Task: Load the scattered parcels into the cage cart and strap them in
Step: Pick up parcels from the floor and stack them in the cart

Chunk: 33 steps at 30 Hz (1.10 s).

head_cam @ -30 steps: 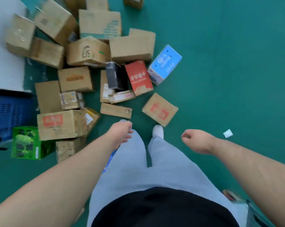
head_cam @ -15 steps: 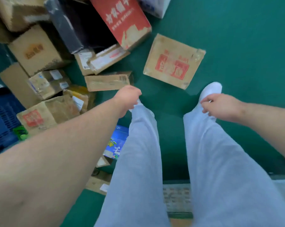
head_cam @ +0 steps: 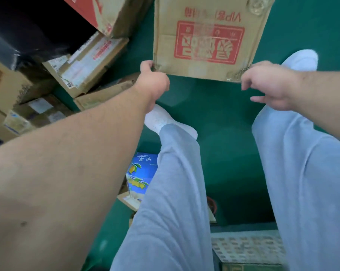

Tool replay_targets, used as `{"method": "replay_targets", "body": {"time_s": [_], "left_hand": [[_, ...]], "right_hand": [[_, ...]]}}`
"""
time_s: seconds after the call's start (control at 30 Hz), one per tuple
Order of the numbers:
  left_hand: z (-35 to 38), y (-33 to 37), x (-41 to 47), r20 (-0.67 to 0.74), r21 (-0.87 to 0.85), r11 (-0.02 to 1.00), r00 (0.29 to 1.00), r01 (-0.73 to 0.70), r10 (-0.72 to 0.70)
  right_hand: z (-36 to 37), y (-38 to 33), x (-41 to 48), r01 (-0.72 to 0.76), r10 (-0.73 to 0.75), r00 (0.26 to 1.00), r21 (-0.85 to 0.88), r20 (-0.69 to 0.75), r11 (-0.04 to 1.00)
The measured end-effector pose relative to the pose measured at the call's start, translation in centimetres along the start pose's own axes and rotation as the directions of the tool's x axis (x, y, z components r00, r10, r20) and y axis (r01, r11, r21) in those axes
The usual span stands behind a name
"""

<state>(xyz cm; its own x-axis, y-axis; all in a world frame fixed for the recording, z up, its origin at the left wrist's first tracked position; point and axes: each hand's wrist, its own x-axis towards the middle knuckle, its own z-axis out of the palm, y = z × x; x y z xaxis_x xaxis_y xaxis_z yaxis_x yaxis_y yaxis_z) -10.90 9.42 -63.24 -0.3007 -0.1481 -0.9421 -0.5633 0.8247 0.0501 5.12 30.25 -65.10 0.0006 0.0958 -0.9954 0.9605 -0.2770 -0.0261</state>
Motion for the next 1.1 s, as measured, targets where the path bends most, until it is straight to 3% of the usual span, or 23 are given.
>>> {"method": "replay_targets", "body": {"time_s": [0.17, 0.33, 0.47, 0.57, 0.77, 0.87, 0.97, 1.1], "left_hand": [[-1.7, 1.2, -11.1, -0.047, -0.222, 0.969, 0.994, -0.104, 0.096], [-5.0, 3.1, -26.6, -0.107, -0.446, 0.872, 0.979, -0.202, 0.172], [-6.5, 4.3, -40.7, -0.167, -0.656, 0.700, 0.959, -0.282, 0.229], [-6.9, 3.9, -49.3, -0.174, -0.761, 0.574, 0.947, -0.303, 0.269], [-6.2, -0.7, -62.2, -0.243, -0.931, 0.242, 0.958, -0.274, 0.149], [-5.0, -4.7, -65.4, -0.311, -0.927, 0.212, 0.950, -0.308, 0.017], [-3.2, -9.5, -67.7, -0.365, -0.922, 0.170, 0.928, -0.348, -0.081], [1.0, -16.6, -70.7, -0.365, -0.931, 0.027, 0.921, -0.365, -0.139]], "right_hand": [[-3.0, -0.4, -9.7, 0.138, -0.134, 0.990, 0.285, -0.034, 0.949], [-10.5, -2.9, -25.8, 0.324, -0.331, 0.941, 0.097, 0.071, 0.941], [-16.8, -5.9, -39.8, 0.476, -0.460, 0.871, -0.064, 0.171, 0.877], [-19.5, -7.4, -48.3, 0.514, -0.487, 0.841, -0.066, 0.237, 0.855], [-19.1, -8.7, -61.1, 0.588, -0.530, 0.775, -0.086, 0.344, 0.804], [-15.9, -7.7, -64.4, 0.709, -0.641, 0.704, -0.244, 0.305, 0.662], [-12.7, -5.9, -65.8, 0.788, -0.707, 0.610, -0.368, 0.358, 0.493], [-8.9, -1.2, -67.2, 0.804, -0.688, 0.580, -0.441, 0.436, 0.398]]}}
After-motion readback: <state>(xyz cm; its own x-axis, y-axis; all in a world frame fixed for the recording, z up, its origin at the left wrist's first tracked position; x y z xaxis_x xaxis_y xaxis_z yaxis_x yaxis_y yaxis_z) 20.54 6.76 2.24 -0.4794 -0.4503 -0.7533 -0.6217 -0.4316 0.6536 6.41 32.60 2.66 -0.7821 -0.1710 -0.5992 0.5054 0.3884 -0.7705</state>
